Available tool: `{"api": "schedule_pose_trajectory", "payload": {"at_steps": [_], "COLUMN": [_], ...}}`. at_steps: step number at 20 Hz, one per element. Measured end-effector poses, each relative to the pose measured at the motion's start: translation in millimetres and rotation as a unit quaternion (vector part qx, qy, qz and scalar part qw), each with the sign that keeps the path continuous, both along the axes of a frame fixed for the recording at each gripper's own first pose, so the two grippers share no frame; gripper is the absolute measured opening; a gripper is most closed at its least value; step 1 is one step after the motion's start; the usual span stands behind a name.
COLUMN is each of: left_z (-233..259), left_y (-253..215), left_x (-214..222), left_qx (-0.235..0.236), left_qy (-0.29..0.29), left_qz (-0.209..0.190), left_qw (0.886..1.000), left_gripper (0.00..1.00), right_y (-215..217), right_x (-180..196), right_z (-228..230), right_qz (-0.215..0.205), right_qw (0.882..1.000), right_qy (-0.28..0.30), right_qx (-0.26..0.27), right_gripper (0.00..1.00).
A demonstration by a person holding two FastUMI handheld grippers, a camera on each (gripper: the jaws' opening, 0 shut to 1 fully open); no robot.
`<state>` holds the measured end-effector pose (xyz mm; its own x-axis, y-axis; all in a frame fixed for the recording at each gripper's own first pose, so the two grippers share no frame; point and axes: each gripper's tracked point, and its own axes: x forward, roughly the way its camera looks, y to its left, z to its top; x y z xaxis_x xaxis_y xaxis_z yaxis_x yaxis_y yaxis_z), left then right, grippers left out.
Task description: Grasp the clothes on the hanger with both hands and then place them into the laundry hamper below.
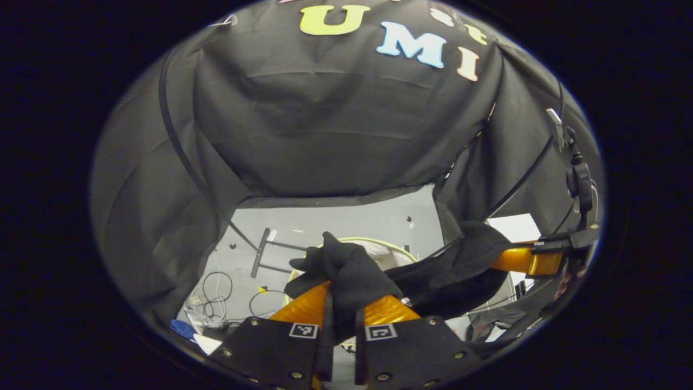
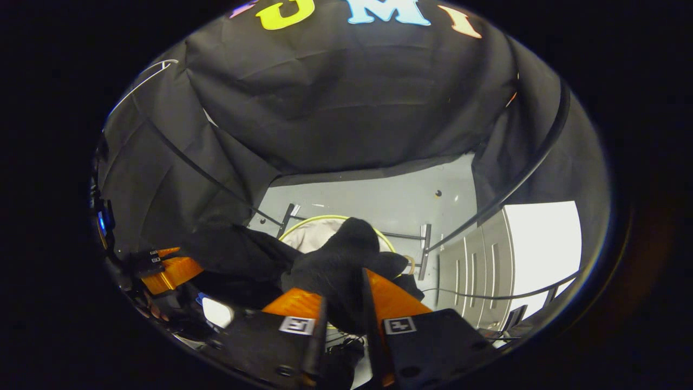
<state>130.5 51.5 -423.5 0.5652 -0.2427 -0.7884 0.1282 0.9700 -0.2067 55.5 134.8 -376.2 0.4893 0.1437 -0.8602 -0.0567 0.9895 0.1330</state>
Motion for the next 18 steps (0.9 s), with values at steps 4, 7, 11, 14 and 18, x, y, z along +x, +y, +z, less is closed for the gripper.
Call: {"api": "schedule_pose_trajectory", "payload": {"at_steps": [4, 7, 11, 14, 18], "left_z": [-14.0, -10.9, 20.4, 60.1, 128.6], "left_y": [8.5, 16.5, 12.7, -2.8, -29.6], "left_x": [-12.4, -21.9, -29.8, -35.0, -44.8], "left_qx": [-0.004, 0.001, 0.021, 0.038, 0.072], "left_qy": [0.018, 0.020, -0.007, -0.038, -0.095], "left_qz": [0.017, 0.032, 0.038, 0.032, 0.036], "left_qw": [1.000, 0.999, 0.999, 0.998, 0.992], "left_gripper": [0.78, 0.95, 0.96, 0.96, 0.95], "right_y": [-6.3, -20.0, -57.7, -92.3, -139.6], "right_x": [-3.8, -7.0, -10.7, -17.6, -25.3], "right_z": [8.2, 26.7, 52.3, 69.9, 101.3], "right_qz": [-0.004, -0.019, -0.040, -0.058, -0.067], "right_qw": [1.000, 0.999, 0.997, 0.993, 0.988], "right_qy": [-0.008, -0.034, -0.071, -0.100, -0.142], "right_qx": [-0.002, 0.001, -0.002, 0.000, -0.008], "right_gripper": [1.00, 0.98, 0.98, 0.98, 0.98]}}
